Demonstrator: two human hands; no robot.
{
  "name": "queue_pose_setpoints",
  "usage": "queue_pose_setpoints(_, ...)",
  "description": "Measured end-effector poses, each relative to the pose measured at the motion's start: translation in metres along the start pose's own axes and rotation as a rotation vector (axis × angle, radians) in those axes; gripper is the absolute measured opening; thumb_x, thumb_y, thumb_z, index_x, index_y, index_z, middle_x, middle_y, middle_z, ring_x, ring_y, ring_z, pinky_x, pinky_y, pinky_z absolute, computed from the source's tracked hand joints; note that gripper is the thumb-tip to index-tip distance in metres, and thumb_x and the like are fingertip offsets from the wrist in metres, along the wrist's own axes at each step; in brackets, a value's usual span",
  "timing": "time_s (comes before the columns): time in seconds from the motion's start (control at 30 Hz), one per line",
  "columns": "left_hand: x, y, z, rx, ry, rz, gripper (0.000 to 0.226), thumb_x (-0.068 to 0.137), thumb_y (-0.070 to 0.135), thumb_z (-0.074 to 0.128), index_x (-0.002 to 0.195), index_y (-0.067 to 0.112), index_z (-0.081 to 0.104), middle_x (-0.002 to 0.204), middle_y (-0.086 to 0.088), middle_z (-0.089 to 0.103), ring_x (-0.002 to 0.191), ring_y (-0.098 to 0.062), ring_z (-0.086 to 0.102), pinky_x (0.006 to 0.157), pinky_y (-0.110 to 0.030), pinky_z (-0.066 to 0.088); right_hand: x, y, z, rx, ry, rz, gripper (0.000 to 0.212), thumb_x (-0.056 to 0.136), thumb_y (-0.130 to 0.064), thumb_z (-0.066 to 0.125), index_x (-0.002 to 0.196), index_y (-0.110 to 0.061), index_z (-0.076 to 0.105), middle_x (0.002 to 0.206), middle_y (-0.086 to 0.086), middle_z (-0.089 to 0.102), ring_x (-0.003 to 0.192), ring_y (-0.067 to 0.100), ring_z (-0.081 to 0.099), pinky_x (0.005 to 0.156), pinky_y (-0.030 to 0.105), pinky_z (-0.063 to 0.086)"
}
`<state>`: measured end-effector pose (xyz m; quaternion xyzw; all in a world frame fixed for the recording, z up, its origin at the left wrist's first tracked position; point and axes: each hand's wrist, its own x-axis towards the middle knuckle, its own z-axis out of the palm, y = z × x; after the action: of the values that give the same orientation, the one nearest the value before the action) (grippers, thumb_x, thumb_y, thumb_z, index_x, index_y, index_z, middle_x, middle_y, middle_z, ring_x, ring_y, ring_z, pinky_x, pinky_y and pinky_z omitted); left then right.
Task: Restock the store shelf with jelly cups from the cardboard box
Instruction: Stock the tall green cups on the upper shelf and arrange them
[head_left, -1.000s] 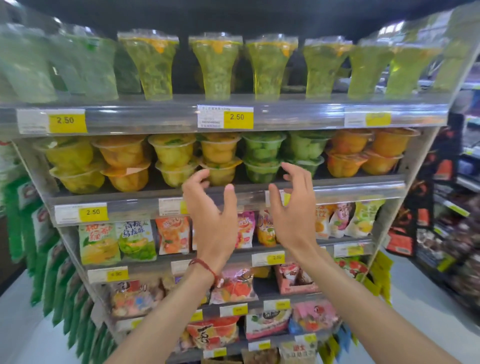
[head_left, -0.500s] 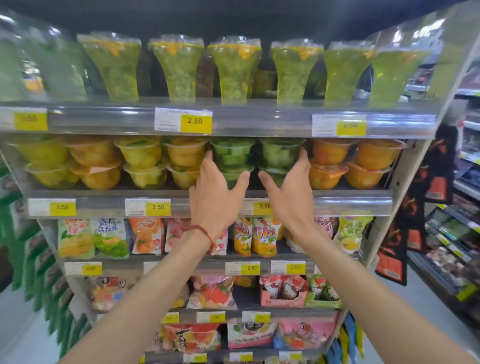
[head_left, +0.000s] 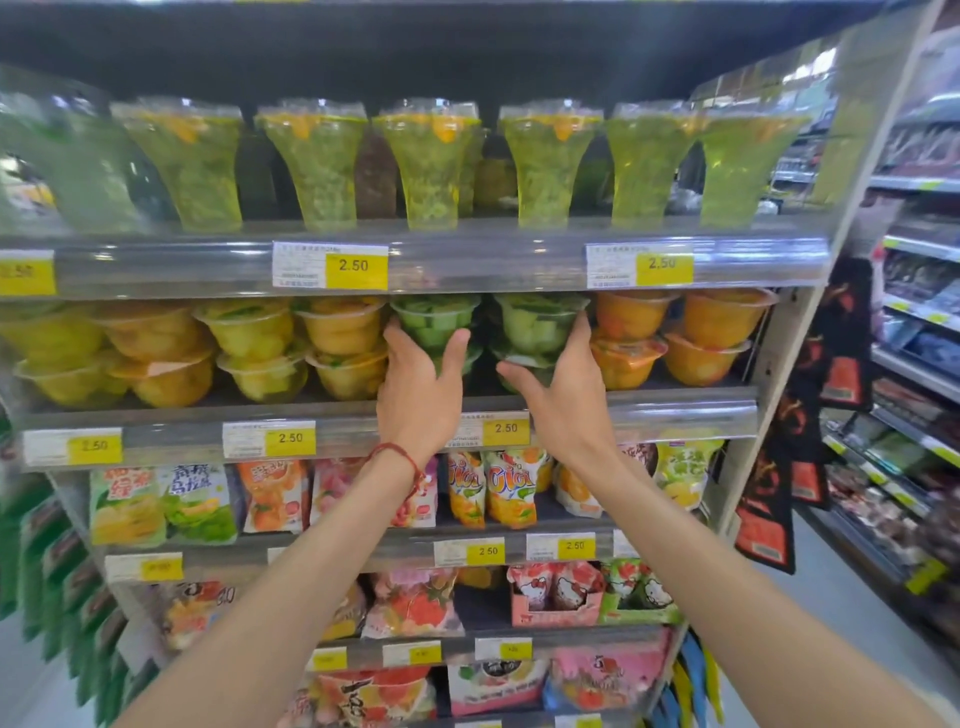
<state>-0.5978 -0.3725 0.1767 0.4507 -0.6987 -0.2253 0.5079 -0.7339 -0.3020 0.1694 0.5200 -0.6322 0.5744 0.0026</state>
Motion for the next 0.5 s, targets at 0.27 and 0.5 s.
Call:
queue_pose_setpoints(0.27,-0.0005,0.0002,0.0001,0.065,0.0,-0.003,0.073,0.089,0.072,0.036,0.135,0.016,0.027,0.138,-0.005,0.052,0.121,-0.033,0.054,0.096,-0.055,0.044,-0.001,-0.0015,-0.0002,-0.026,0.016,0.028,0.094,0.084,-0.046,0.076,0.155,-0.018,0.02,0.147,-0.001,0.05,0.135,0.017,0.05,0.108,0.045,0.047)
queue_pose_setpoints(0.5,-0.0012,0.0012,-0.0026,-0.008,-0.034,0.002,0.081,0.09,0.068,0.043,0.141,0.008,0.025,0.143,-0.009,0.044,0.13,-0.032,0.046,0.101,-0.053,0.041,-0.0049,-0.0052,-0.0009,-0.076,-0.036,0.025,0.09,0.09,-0.029,0.074,0.158,-0.02,0.015,0.153,0.001,0.042,0.14,0.015,0.042,0.112,0.038,0.041)
